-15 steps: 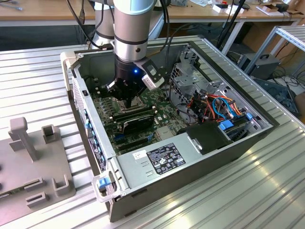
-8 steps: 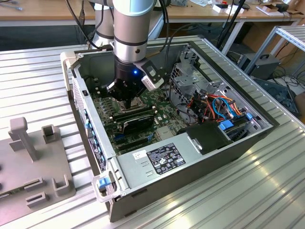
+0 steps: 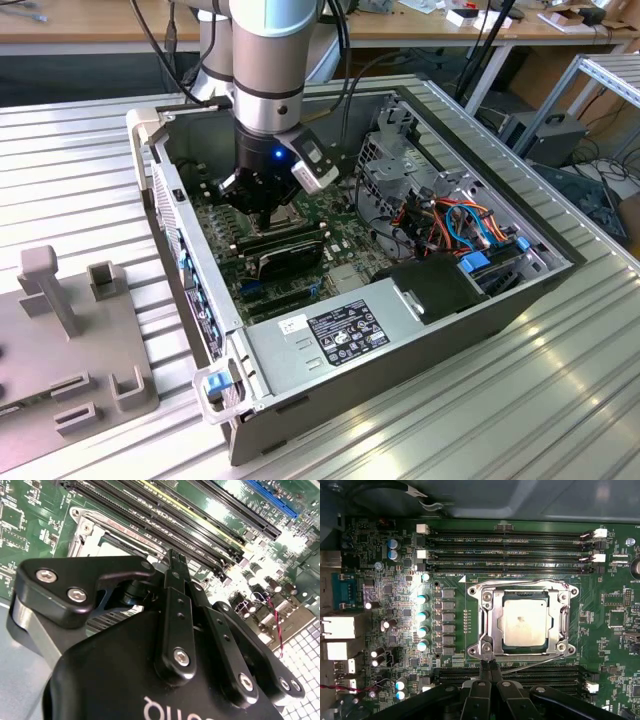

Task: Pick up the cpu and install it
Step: 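Install the second cpu locking lever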

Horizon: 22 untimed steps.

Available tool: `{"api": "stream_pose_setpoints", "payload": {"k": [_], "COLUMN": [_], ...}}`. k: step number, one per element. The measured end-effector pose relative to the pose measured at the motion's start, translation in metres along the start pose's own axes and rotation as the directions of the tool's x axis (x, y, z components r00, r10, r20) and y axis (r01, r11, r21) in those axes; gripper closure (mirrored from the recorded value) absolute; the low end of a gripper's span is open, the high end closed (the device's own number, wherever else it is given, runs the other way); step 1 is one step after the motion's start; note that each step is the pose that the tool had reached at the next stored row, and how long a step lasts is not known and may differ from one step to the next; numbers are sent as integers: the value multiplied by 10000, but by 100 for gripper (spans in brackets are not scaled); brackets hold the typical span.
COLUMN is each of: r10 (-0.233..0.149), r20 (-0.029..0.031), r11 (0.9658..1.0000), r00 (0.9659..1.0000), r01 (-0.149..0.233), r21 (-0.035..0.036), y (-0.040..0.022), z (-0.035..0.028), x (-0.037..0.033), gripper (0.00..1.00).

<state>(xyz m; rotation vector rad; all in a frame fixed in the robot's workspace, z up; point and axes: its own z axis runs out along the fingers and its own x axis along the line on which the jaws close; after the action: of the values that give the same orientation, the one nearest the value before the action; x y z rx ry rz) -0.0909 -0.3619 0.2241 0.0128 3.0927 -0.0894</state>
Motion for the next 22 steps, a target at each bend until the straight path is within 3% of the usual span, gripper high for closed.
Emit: {"api": "stream_pose_setpoints", "payload": {"k": [10,16,22], "r10": [2,0,1], "r20": [2,0,2], "r11": [10000,10000,10000], "r00": [10000,10000,10000], "r01": [-2,0,-1], "r21": [-2,0,-2], "y": [1,4,6], "z": [17,79,85], "x": [30,67,69], "gripper": [89,89,89]}}
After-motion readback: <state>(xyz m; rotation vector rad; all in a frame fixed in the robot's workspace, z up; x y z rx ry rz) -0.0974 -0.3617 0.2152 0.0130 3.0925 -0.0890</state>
